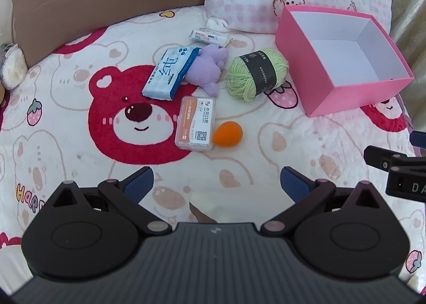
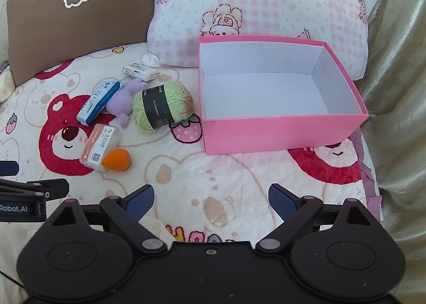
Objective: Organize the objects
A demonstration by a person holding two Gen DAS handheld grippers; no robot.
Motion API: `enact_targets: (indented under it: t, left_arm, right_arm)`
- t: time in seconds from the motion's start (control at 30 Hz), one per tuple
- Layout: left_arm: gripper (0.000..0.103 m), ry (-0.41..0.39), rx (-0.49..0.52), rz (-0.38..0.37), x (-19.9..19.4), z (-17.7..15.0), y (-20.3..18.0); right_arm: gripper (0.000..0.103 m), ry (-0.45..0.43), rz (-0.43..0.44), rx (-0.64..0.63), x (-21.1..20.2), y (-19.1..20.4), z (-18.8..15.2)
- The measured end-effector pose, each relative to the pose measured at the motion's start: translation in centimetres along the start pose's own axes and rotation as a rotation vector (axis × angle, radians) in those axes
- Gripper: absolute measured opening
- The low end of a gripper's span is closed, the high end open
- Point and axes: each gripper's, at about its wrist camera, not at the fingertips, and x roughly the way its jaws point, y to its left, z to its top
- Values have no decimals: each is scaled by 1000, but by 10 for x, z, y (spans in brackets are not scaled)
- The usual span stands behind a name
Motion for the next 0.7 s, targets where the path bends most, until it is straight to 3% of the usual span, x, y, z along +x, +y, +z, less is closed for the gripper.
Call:
enact_targets:
  t: [0.7]
  left_arm:
    - [103,20,-4,-3,6,1,1]
  right_arm:
    - [95,10,4,-3,3,1,-2]
